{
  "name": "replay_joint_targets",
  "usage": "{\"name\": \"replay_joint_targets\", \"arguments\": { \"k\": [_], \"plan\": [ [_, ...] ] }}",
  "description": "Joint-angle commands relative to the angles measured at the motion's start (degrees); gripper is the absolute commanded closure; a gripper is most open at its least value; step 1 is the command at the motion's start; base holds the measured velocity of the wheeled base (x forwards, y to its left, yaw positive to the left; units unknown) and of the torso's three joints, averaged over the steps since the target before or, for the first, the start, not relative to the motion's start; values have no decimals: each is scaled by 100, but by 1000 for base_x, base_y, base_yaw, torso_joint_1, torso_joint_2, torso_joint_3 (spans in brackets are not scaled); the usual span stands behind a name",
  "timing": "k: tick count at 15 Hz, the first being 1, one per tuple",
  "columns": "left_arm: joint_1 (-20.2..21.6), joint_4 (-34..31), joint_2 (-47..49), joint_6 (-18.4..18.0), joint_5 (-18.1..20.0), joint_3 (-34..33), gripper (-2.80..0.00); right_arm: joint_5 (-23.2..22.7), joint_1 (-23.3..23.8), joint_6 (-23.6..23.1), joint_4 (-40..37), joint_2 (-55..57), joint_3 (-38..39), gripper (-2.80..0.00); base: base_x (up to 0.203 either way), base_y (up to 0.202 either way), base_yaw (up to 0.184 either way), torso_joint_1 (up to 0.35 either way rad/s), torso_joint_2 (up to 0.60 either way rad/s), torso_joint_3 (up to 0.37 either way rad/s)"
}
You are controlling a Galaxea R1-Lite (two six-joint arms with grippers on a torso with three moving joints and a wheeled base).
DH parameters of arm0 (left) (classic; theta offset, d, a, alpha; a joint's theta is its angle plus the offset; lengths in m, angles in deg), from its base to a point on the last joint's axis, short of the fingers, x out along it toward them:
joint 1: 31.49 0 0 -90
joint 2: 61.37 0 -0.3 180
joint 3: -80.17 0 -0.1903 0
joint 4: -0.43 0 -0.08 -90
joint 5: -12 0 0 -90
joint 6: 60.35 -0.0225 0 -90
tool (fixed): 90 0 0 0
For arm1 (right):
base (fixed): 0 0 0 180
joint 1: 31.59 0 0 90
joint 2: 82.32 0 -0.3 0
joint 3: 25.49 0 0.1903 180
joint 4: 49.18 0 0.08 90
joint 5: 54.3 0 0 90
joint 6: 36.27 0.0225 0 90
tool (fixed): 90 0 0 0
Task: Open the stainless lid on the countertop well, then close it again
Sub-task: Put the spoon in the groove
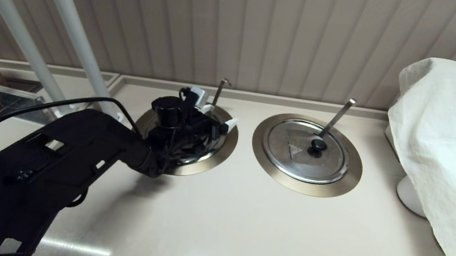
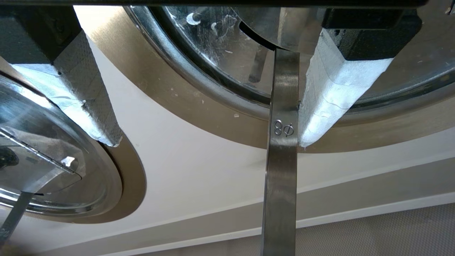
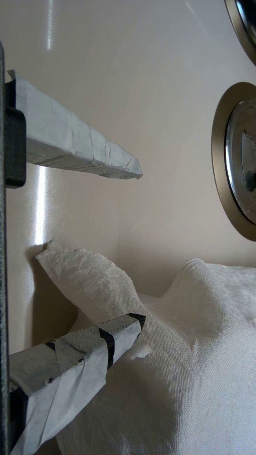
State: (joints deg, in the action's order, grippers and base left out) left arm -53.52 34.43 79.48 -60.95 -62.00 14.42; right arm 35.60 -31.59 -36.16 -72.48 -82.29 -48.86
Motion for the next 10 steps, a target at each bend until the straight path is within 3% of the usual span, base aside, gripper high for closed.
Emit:
{"name": "replay_joint_targets", "arguments": {
  "k": [1, 10],
  "plan": [
    [-65, 72, -164, -2, 17, -141, -280, 1, 0, -2, 1, -2, 0, -280, 0, 0, 0, 0, 0, 0],
    [49, -94, -244, -2, -36, -221, -280, 1, 0, -2, 1, -2, 0, -280, 0, 0, 0, 0, 0, 0]
  ]
}}
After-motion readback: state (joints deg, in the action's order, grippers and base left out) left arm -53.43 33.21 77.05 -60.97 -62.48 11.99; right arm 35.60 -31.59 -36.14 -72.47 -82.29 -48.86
